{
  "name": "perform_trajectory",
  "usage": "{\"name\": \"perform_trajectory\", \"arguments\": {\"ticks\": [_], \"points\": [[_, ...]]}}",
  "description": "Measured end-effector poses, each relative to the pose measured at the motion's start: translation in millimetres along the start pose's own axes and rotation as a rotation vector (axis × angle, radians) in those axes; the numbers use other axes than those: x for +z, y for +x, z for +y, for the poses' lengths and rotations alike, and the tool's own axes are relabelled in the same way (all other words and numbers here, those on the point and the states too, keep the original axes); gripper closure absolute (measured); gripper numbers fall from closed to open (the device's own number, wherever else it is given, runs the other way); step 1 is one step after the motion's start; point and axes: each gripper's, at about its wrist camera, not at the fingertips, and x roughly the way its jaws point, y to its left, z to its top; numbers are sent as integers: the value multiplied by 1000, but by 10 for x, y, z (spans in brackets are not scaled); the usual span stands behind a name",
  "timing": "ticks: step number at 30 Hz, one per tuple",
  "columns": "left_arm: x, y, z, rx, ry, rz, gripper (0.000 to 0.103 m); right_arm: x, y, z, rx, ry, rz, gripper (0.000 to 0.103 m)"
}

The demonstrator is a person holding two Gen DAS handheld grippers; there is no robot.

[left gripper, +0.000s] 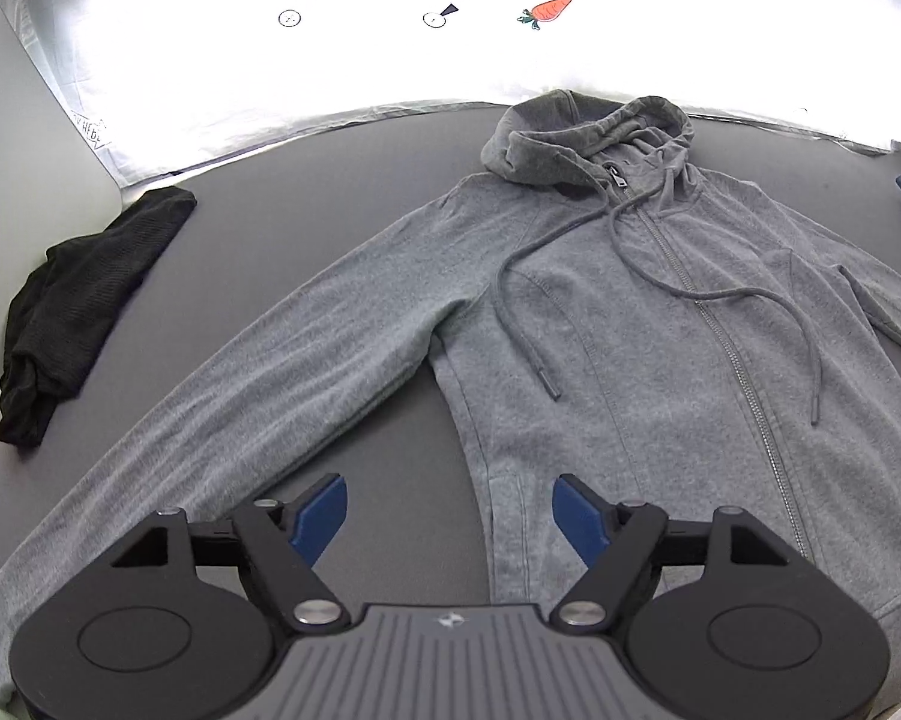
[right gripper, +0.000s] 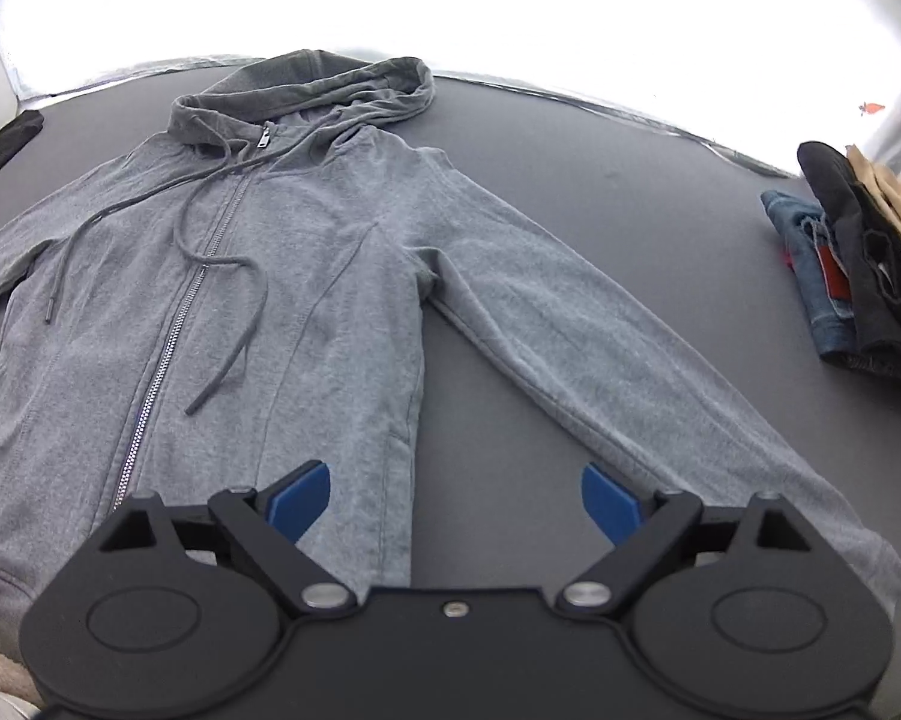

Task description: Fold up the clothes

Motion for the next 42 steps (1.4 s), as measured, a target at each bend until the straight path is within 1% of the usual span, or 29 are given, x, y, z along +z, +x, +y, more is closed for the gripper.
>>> {"name": "perform_trajectory", "arguments": {"ticks": [5, 8, 11, 16, 18, 20, 22, 25, 27, 29, 30, 34, 38, 40, 41, 42], "points": [[300, 128, -18, 22, -3, -56, 20, 211, 107, 163, -15, -59, -39, 7], [498, 209, -68, 28, 15, -97, 16, 312, 195, 209, -19, -77, -39, 7], [734, 343, -128, 18, 15, -127, 15, 425, 303, 212, -18, -74, -37, 7], [1254, 679, -296, 25, 27, -188, 15, 704, 565, 156, -29, -62, -26, 7], [1500, 854, -404, 14, 55, -207, 14, 819, 673, 131, -35, -57, -22, 7], [1768, 1064, -591, 23, 117, -215, 14, 934, 782, 107, -40, -52, -17, 7], [2021, 1272, -844, 75, 215, -228, 14, 1043, 906, 81, -37, -41, -3, 6], [2313, 1642, -1202, 81, 351, -241, 10, 1131, 1071, 95, -38, -64, 17, 6], [2428, 1962, -1407, 69, 437, -205, 10, 1189, 1181, 104, -39, -80, 29, 6], [2463, 2272, -1555, 104, 522, -185, 10, 1248, 1291, 113, -40, -95, 42, 6], [2500, 2342, -1533, 138, 527, -196, 10, 1277, 1346, 118, -40, -103, 49, 6], [2668, 2548, -1367, 283, 513, -254, 9, 1384, 1547, 134, -42, -134, 72, 6], [2836, 2755, -1200, 429, 497, -312, 9, 1404, 1582, 136, -46, -159, 71, 6], [3078, 2774, -857, 510, 305, -287, 9, 1400, 1600, 159, -55, -179, 68, 6], [3178, 2777, -667, 508, 215, -243, 9, 1398, 1605, 172, -59, -188, 68, 6], [3222, 2771, -528, 448, 171, -194, 9, 1398, 1609, 188, -62, -195, 66, 6]]}}
